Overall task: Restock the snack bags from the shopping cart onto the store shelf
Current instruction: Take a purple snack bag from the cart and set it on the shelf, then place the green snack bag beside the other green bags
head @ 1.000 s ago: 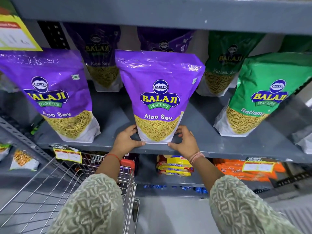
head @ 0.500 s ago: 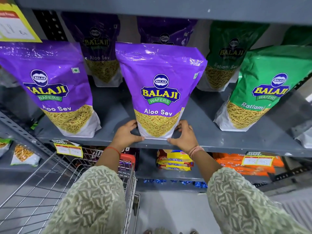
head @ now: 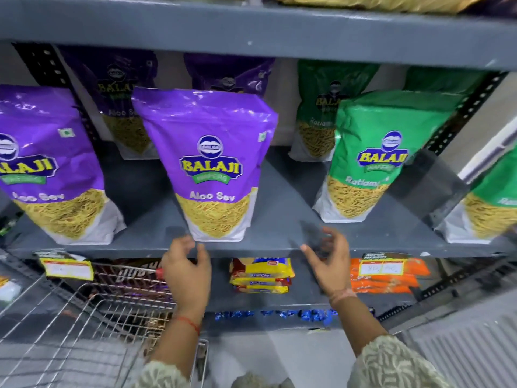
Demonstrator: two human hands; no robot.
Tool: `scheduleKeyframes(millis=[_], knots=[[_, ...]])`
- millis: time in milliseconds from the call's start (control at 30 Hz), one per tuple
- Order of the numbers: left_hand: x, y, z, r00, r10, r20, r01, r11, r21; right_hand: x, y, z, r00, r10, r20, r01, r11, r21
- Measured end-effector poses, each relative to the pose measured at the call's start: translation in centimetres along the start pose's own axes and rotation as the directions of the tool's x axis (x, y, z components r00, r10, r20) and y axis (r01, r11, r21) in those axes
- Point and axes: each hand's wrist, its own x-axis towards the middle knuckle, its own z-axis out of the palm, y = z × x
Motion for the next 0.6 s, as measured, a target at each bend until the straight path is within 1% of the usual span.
scheduleKeyframes(millis=[33,67,133,200,267,300,333,367,433,500,533,600], knots=[[-1.7,1.0,1.0,0.997,0.076,0.030,-0.076,0.997,-0.017,0.4,0.9,-1.9,0.997,0.003,-0.079,-0.003,1.000,0.004],[-3.2,2.1,2.6,0.986,0.123,0.112,-0.119,0.992,-0.040,1.2,1.7,-3.9,0.991,0.009,-0.134,-0.010,1.000,-0.006],[-5.2,4.7,6.4,0.944,0.128,0.303,-0.104,0.990,-0.096,3.8,3.2,-7.6,0.986,0.028,-0.166,-0.037,0.998,-0.049],[-5.4,7.2,10.3,0.900,0.077,0.429,-0.007,0.987,-0.162,6.8,4.0,-10.2,0.993,0.086,-0.082,-0.091,0.993,-0.068],[-4.7,9.3,14.2,0.843,0.011,0.538,0.107,0.976,-0.188,9.6,4.5,-12.2,0.988,0.134,0.079,-0.128,0.988,-0.087],[-4.2,10.0,16.0,0.812,-0.002,0.584,0.114,0.981,-0.157,10.9,4.9,-12.8,0.977,0.145,0.160,-0.129,0.986,-0.104],[-3.7,10.5,17.5,0.780,0.003,0.626,0.084,0.990,-0.110,12.0,5.3,-13.2,0.962,0.145,0.231,-0.122,0.986,-0.112],[-3.1,10.7,18.7,0.750,0.015,0.661,0.054,0.995,-0.084,12.9,5.4,-13.2,0.944,0.138,0.298,-0.111,0.988,-0.106],[-2.5,11.3,20.4,0.715,0.015,0.699,0.072,0.993,-0.095,14.5,5.6,-12.9,0.902,0.109,0.418,-0.084,0.993,-0.078],[-2.2,11.2,21.4,0.724,0.009,0.689,0.089,0.990,-0.107,15.2,5.9,-12.2,0.871,0.071,0.487,-0.058,0.997,-0.043],[-2.1,11.1,21.4,0.736,0.011,0.677,0.080,0.991,-0.103,15.2,6.1,-11.8,0.873,0.080,0.482,-0.062,0.997,-0.052],[-2.3,11.2,21.4,0.751,0.010,0.660,0.045,0.997,-0.066,15.0,6.5,-11.6,0.901,0.114,0.418,-0.072,0.991,-0.114]])
